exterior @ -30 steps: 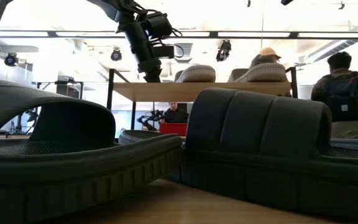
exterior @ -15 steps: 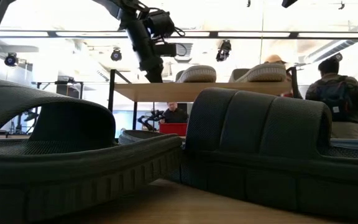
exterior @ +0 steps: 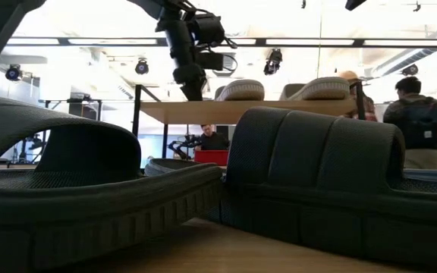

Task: Pick and place slides into the shelf
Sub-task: Put the gray slipper on the shelf

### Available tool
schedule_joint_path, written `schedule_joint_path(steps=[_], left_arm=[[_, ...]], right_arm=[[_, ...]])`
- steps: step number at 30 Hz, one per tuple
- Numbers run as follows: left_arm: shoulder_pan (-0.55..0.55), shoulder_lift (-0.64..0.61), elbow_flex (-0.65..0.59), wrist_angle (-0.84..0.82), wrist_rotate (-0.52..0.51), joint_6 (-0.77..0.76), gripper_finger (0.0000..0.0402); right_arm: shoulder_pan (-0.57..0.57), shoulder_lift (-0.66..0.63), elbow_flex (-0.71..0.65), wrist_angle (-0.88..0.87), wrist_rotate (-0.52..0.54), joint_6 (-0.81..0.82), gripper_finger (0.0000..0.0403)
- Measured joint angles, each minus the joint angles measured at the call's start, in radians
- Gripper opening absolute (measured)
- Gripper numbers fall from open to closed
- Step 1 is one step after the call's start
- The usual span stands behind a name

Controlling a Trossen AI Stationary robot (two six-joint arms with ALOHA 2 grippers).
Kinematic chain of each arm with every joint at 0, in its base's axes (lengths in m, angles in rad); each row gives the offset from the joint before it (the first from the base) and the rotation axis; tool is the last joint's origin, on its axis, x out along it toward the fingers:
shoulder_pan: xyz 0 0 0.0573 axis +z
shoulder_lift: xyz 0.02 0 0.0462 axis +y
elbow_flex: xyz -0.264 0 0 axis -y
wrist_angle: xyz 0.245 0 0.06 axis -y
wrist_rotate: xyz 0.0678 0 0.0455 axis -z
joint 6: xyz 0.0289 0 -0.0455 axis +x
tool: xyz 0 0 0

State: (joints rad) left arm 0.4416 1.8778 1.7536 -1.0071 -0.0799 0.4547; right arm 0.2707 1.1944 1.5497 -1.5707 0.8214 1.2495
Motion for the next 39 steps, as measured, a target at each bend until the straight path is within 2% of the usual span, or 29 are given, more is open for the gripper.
schedule_joint_path(steps=[9, 19, 29, 39], left_arm=[[0.0, 0.069, 0.098, -0.01, 0.016, -0.003, 0.0], [-0.025, 0.096, 0.124, 0.0, 0.012, -0.002, 0.0], [-0.031, 0.077, 0.194, -0.188, -0.018, 0.001, 0.0], [-0.039, 0.084, 0.202, -0.11, -0.022, 0.003, 0.0]], right_arm=[[0.002, -0.009, 0.0, 0.0, -0.019, 0.021, 0.0008], [0.002, -0.009, 0.0, 0.0, -0.019, -0.002, 0.0008], [0.002, -0.015, 0.0, 0.0, -0.019, -0.019, 0.0008], [0.001, -0.034, -0.002, 0.0, -0.018, -0.014, 0.0008]])
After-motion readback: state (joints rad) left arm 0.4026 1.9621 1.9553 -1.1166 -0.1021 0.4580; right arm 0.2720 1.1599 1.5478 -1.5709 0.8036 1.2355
